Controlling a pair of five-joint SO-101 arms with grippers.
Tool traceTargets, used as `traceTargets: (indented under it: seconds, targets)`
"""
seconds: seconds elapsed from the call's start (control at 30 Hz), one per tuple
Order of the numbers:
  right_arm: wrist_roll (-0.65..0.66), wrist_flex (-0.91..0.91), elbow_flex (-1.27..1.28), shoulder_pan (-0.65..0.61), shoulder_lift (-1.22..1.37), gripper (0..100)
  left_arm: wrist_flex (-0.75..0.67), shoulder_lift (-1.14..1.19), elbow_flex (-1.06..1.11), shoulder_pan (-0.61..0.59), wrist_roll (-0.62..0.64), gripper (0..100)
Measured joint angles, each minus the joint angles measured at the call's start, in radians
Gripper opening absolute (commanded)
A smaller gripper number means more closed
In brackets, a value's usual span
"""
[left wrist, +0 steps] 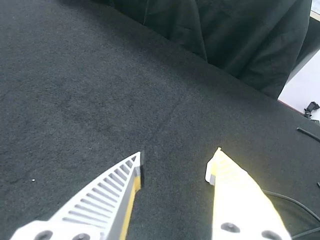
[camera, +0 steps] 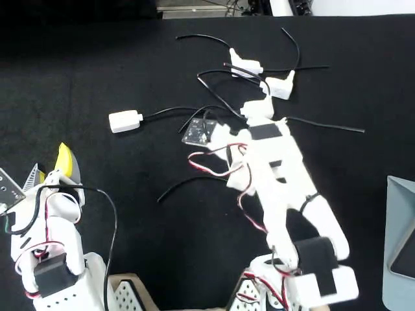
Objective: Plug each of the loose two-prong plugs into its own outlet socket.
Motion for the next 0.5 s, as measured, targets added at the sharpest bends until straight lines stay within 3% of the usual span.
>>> traceTargets:
  seconds: [0.23, 0.5]
  targets:
    - [0.057, 0.002, -0.032, 0.009, 0.164, 18.6, 0.0, 0.0, 0.0, 0.0, 0.0, 23]
    - [0.064, -0.002, -0.109, 0.017, 0.279, 11.3, 0.0, 0.0, 0.0, 0.0, 0.0, 23]
